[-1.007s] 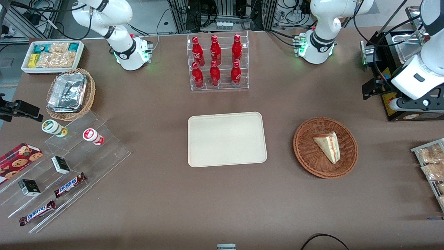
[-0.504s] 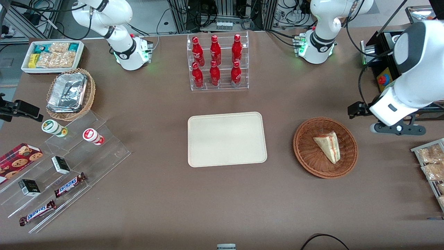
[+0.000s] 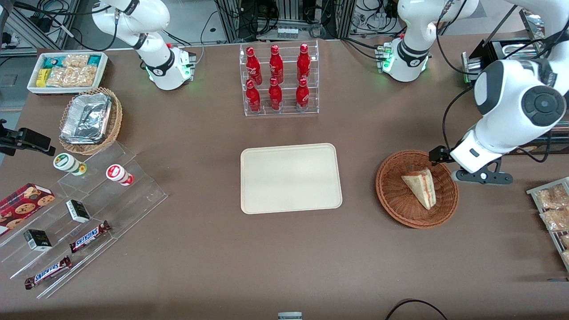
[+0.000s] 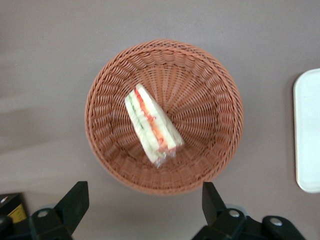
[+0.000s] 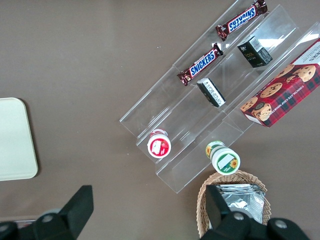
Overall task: Place sandwich from basket to tray
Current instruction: 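Lower the open left gripper over the wrapped sandwich in the basket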
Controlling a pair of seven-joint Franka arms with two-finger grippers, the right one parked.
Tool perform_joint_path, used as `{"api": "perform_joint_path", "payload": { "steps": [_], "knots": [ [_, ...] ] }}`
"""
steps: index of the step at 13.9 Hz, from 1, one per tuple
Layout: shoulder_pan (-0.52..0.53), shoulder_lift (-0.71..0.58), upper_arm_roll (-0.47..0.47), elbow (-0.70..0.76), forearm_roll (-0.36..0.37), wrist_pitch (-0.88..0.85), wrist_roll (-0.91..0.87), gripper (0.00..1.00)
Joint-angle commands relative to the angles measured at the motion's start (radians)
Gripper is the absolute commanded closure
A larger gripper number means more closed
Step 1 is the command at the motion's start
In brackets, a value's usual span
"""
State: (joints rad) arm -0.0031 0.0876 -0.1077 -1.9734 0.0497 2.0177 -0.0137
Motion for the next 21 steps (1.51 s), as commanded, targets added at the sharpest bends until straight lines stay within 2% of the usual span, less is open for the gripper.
{"api": "perform_joint_path", "payload": {
  "steps": [1, 5, 15, 21],
  "knots": [
    [0.0, -0.026, -0.001, -0.116, -0.011, 0.137, -0.026, 0.0],
    [0.0, -0.028, 0.0, -0.211, -0.011, 0.269, -0.109, 0.0],
    [-0.003, 0.038, -0.003, -0.217, -0.01, 0.331, -0.583, 0.0],
    [-0.003, 0.092, -0.001, -0.216, -0.01, 0.34, -0.598, 0.0]
  ]
}}
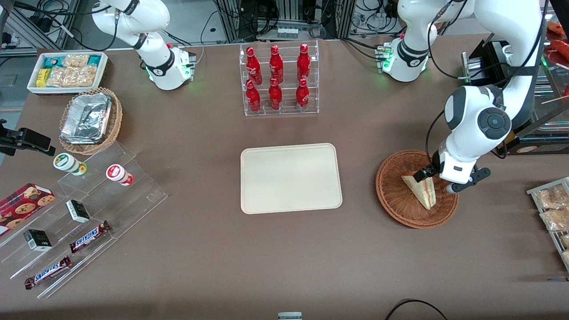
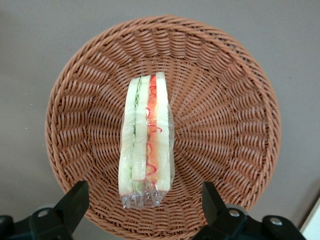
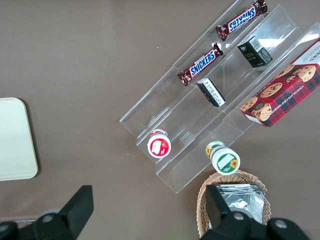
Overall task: Place sandwich from basket to tray
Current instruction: 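Lower the open left gripper over the wrapped sandwich in the basket, then close the left gripper on the wrapped sandwich and lift it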
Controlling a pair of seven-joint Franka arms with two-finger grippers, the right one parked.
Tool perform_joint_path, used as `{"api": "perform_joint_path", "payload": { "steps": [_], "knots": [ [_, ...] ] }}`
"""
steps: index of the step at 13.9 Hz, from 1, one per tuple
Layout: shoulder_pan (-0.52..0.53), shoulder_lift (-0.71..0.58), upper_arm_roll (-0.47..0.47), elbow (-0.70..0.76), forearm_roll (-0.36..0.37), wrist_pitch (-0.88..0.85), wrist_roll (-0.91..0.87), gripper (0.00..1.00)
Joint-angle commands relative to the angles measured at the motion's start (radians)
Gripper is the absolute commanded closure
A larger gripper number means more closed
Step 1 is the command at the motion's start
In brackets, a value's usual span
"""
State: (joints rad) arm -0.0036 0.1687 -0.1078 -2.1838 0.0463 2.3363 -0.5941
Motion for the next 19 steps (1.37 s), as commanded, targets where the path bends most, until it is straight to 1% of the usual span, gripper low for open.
{"api": "perform_joint_path", "payload": {
  "steps": [1, 4, 12, 13, 14, 16, 17, 18, 19],
  "knots": [
    [-0.003, 0.021, -0.001, -0.005, -0.006, 0.023, -0.019, 0.0],
    [-0.001, 0.052, -0.001, -0.004, -0.006, 0.049, -0.059, 0.0],
    [-0.001, 0.106, 0.002, -0.004, -0.003, 0.094, -0.067, 0.0],
    [-0.001, 0.11, 0.002, -0.002, 0.0, 0.095, -0.067, 0.02],
    [-0.001, 0.111, 0.002, -0.002, 0.001, 0.095, -0.067, 0.21],
    [-0.001, 0.111, 0.002, -0.004, 0.007, 0.095, -0.066, 0.75],
    [-0.001, 0.112, 0.002, -0.005, 0.01, 0.095, -0.066, 0.97],
    [-0.001, 0.111, 0.002, -0.007, 0.012, 0.094, -0.064, 1.0],
    [-0.001, 0.111, 0.002, -0.007, 0.014, 0.092, -0.061, 1.0]
  ]
}}
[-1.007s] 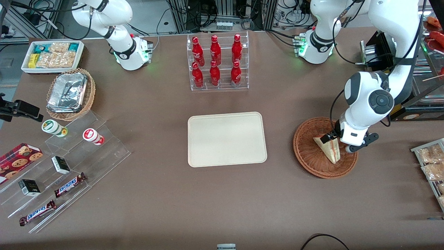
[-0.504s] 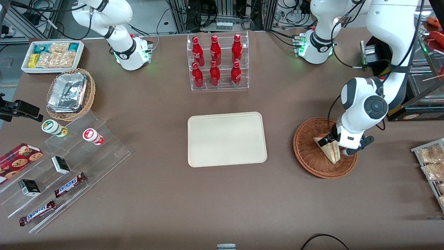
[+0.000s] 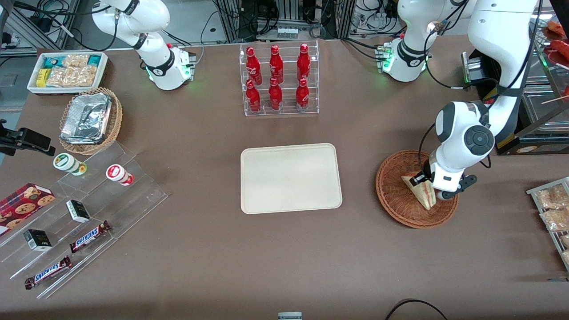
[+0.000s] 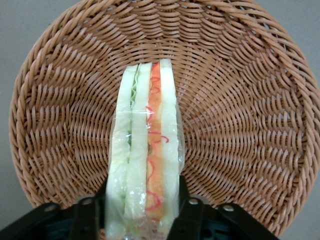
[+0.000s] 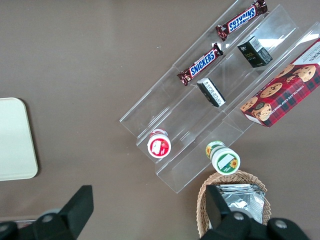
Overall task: Place sandwich from basket to tray
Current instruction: 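Close the left gripper on the wrapped sandwich and lift it, then carry the sandwich with the left gripper over the cream tray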
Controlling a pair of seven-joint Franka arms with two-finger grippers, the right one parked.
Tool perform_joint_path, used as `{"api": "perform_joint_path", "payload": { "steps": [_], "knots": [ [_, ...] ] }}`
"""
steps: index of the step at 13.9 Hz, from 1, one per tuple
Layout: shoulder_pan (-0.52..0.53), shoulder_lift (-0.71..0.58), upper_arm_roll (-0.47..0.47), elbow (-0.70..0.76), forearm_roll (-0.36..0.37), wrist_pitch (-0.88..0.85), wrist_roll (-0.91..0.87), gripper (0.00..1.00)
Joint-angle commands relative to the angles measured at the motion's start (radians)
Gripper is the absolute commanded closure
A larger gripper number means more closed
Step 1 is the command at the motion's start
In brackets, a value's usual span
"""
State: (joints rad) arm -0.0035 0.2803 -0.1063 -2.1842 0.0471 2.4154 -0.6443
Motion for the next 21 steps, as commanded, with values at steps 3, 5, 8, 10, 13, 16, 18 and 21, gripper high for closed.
{"api": "perform_joint_path", "payload": {
  "steps": [3, 5, 8, 10, 13, 16, 18, 21],
  "knots": [
    [-0.001, -0.018, -0.001, 0.013, 0.016, -0.022, 0.011, 1.0],
    [-0.004, -0.024, -0.013, 0.097, 0.023, -0.15, 0.064, 1.0],
    [-0.039, -0.007, -0.041, 0.279, 0.024, -0.372, 0.068, 1.0],
    [-0.073, 0.0, -0.042, 0.328, 0.024, -0.41, 0.068, 1.0],
    [-0.148, 0.026, -0.042, 0.36, 0.022, -0.41, 0.068, 1.0],
    [-0.243, 0.081, -0.042, 0.42, 0.011, -0.41, 0.042, 1.0],
    [-0.292, 0.132, -0.042, 0.474, 0.008, -0.409, 0.011, 1.0],
    [-0.394, 0.209, -0.042, 0.55, 0.016, -0.404, -0.061, 1.0]
  ]
}}
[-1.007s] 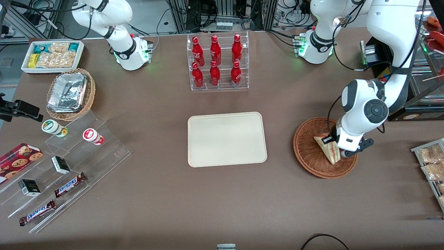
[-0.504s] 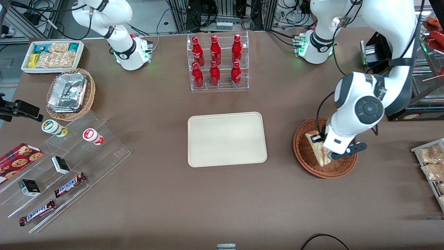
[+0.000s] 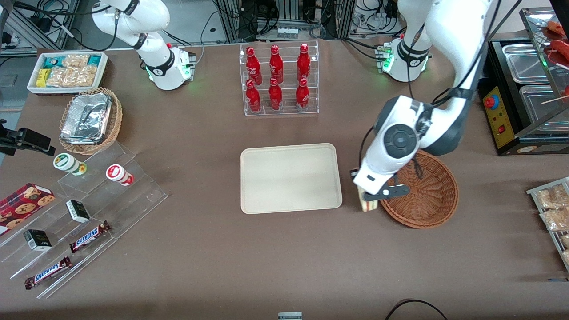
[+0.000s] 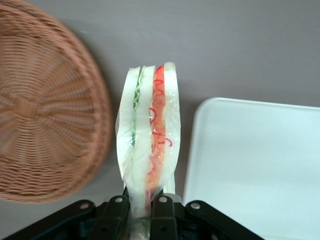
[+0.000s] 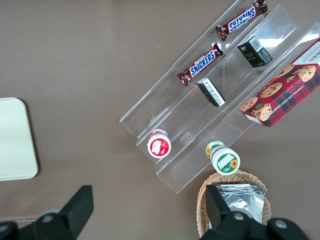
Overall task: Place sandwich from basket to tray
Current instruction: 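Carry the sandwich with the left gripper over the cream tray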
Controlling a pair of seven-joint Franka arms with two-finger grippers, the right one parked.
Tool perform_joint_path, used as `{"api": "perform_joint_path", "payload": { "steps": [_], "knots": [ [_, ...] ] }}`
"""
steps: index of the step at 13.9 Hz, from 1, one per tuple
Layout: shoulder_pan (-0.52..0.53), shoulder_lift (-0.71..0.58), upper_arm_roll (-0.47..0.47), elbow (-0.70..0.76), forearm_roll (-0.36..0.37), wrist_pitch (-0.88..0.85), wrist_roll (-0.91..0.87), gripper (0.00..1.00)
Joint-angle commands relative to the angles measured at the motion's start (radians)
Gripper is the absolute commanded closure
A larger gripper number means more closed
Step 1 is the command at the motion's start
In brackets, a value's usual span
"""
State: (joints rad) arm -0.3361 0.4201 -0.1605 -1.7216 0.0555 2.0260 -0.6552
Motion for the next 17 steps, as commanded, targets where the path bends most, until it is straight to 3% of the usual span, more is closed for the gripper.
{"api": "perform_joint_path", "payload": {
  "steps": [1, 8, 17],
  "knots": [
    [-0.092, 0.101, 0.012, 0.118, 0.01, -0.013, -0.076, 1.0],
    [-0.265, 0.296, 0.013, 0.325, 0.007, -0.003, -0.279, 1.0],
    [-0.334, 0.342, 0.013, 0.343, 0.003, 0.054, -0.359, 1.0]
  ]
}}
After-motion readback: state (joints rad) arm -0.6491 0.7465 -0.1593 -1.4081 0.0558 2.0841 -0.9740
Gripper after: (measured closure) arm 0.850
